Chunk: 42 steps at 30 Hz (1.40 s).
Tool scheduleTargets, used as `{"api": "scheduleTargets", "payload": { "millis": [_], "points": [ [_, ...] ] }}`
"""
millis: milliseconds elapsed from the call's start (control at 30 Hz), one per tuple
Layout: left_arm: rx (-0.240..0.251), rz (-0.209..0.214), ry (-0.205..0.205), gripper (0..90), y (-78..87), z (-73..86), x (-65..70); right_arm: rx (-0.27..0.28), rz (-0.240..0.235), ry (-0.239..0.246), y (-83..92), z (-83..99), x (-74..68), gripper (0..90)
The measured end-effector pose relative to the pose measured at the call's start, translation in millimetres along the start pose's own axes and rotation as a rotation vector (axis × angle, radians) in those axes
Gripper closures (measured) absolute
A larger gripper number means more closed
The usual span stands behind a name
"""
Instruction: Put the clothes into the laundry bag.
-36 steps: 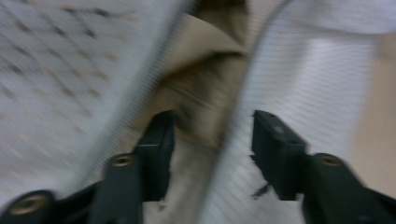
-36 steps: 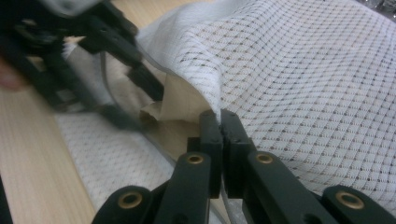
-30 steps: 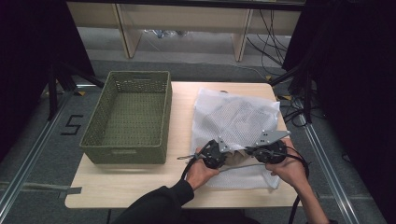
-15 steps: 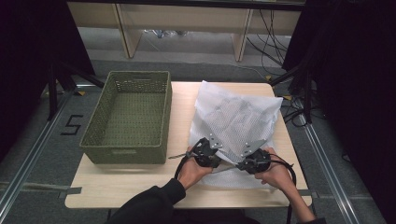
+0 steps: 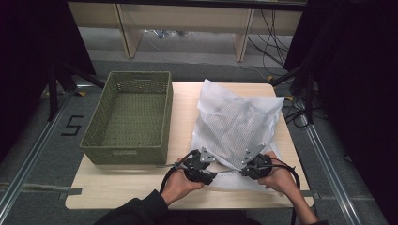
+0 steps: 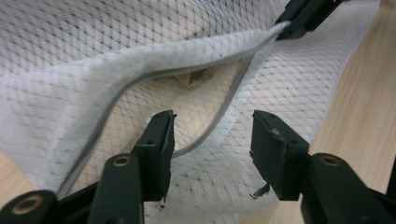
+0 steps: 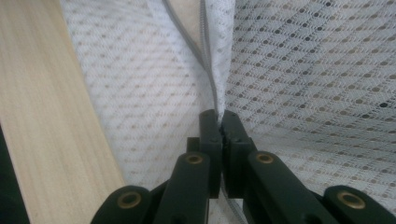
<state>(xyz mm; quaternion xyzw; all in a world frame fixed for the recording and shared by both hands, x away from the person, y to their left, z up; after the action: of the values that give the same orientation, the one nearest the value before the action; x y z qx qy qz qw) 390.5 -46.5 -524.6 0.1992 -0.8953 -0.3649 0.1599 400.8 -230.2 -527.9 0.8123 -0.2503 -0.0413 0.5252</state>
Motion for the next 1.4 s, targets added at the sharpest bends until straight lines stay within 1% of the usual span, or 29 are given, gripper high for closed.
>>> {"api": "scheduleTargets", "payload": {
  "millis": [33, 100, 133, 200, 233, 267, 300, 333, 367, 433, 467, 500, 600, 633, 667, 700, 733, 767, 800, 900, 967, 1000, 1033, 1100, 1133, 1233, 1267, 1333, 1400],
  "points": [
    [-0.009, 0.004, -0.001, 54.4, -4.0, -0.4, -1.5, 0.011, 0.002, 0.017, 1.4, -2.1, -0.1, 89.3],
    [-0.001, -0.006, 0.007, 55.8, -12.4, -3.4, -5.8, 0.014, 0.008, 0.012, 5.2, -3.7, -2.9, 89.2],
    [-0.001, -0.007, 0.019, 58.9, -17.0, -4.9, -8.1, 0.017, 0.014, 0.017, 6.3, -4.4, -3.2, 89.3],
    [-0.004, -0.012, -0.003, 65.1, -25.2, -10.7, -14.1, 0.024, 0.019, 0.03, 10.2, -5.9, -5.0, 89.4],
    [-0.005, -0.006, 0.003, 68.9, -29.0, -13.0, -15.0, 0.041, 0.021, 0.055, 11.1, -7.3, -3.8, 89.4],
    [0.0, 0.001, 0.007, 72.4, -32.8, -14.9, -15.3, 0.032, 0.023, 0.023, 14.5, -6.9, -5.3, 89.4],
    [0.01, -0.003, 0.0, 76.4, -37.6, -18.1, -15.7, 0.054, 0.028, 0.046, 14.3, -8.4, -3.3, 89.5],
    [0.011, -0.001, 0.013, 80.7, -41.2, -19.3, -15.0, 0.047, 0.026, 0.015, 17.0, -8.0, -4.8, 89.5],
    [0.003, -0.003, -0.001, 83.2, -46.0, -21.5, -14.5, 0.052, 0.034, 0.014, 17.9, -8.3, -4.1, 89.5],
    [0.0, -0.054, -0.047, 86.9, -51.5, -26.3, -16.8, 0.058, 0.024, 0.011, 20.3, -8.8, -4.2, 89.6],
    [0.011, -0.075, -0.05, 87.8, -53.2, -28.6, -18.6, 0.063, 0.025, 0.006, 21.0, -9.2, -4.4, 89.7],
    [0.029, -0.117, -0.052, 88.7, -55.4, -33.3, -24.1, 0.063, 0.023, 0.003, 21.1, -9.3, -4.5, 89.7],
    [0.055, -0.171, -0.028, 89.3, -56.4, -41.2, -37.7, 0.069, -0.001, 0.001, 19.7, -10.4, -6.7, 89.8],
    [0.06, -0.185, -0.027, 89.3, -56.5, -42.0, -41.0, 0.079, -0.003, 0.006, 18.7, -11.4, -6.4, 89.8],
    [0.062, -0.18, -0.016, 89.0, -58.1, -41.4, -42.3, 0.072, -0.007, -0.013, 17.7, -11.3, -8.3, 89.8],
    [0.058, -0.17, -0.007, 88.0, -59.4, -40.1, -41.7, 0.072, -0.008, 0.009, 15.3, -11.5, -7.5, 89.8],
    [0.054, -0.154, 0.009, 85.8, -60.6, -37.7, -39.3, 0.059, -0.012, 0.0, 13.4, -10.4, -9.1, 89.8],
    [0.048, -0.149, 0.001, 83.5, -58.8, -35.0, -36.5, 0.052, -0.014, 0.03, 9.8, -9.6, -8.9, 89.9],
    [0.049, -0.139, 0.002, 80.2, -57.0, -33.4, -34.2, 0.024, -0.02, 0.01, 6.0, -6.7, -11.6, 89.8],
    [0.036, -0.083, 0.032, 69.0, -40.8, -23.5, -23.4, -0.006, -0.033, 0.024, -0.6, -1.9, -13.4, 89.8],
    [0.033, -0.053, 0.024, 63.9, -28.8, -18.6, -16.1, -0.017, -0.032, 0.028, 0.6, -0.3, -14.1, 89.8],
    [0.027, -0.037, 0.006, 61.0, -19.4, -14.9, -11.5, -0.02, -0.029, 0.032, 1.2, 0.1, -14.0, 89.8],
    [0.029, -0.015, 0.021, 58.0, -13.1, -12.0, -6.5, -0.028, -0.025, 0.037, 2.2, 0.7, -14.2, 89.7],
    [0.025, -0.002, 0.003, 54.1, -1.1, -6.9, -1.9, -0.055, -0.005, 0.057, 2.6, 2.2, -14.6, 89.6],
    [0.04, 0.002, 0.01, 52.8, 5.9, -3.3, 1.4, -0.069, 0.005, 0.06, 2.4, 3.0, -14.9, 89.6],
    [0.042, 0.012, -0.006, 50.5, 22.0, 6.4, 6.6, -0.1, 0.039, 0.07, -0.2, 6.3, -12.9, 89.2],
    [0.041, 0.002, -0.022, 49.3, 26.2, 9.7, 5.6, -0.1, 0.042, 0.071, -0.8, 7.0, -12.2, 89.1],
    [0.043, 0.007, -0.002, 46.6, 31.3, 16.4, 6.1, -0.095, 0.045, 0.063, -0.7, 7.6, -11.2, 89.1],
    [0.048, -0.002, 0.013, 42.6, 32.3, 21.4, 4.0, -0.096, 0.054, 0.064, -2.0, 8.4, -8.7, 89.1]
  ]
}}
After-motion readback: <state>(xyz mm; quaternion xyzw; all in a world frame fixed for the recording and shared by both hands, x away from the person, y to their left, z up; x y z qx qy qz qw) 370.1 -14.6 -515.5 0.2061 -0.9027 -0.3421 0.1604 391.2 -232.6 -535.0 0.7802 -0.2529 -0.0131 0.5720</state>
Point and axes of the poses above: each handheld gripper's, and its own axes: y roughly backward along the jaws, z roughly out of its underside, x roughly to its right, the point moved 6 cm from there along -y, roughly forward along the jaws, and after that the axes turned 8 degrees about z, right-handed, at the moved point
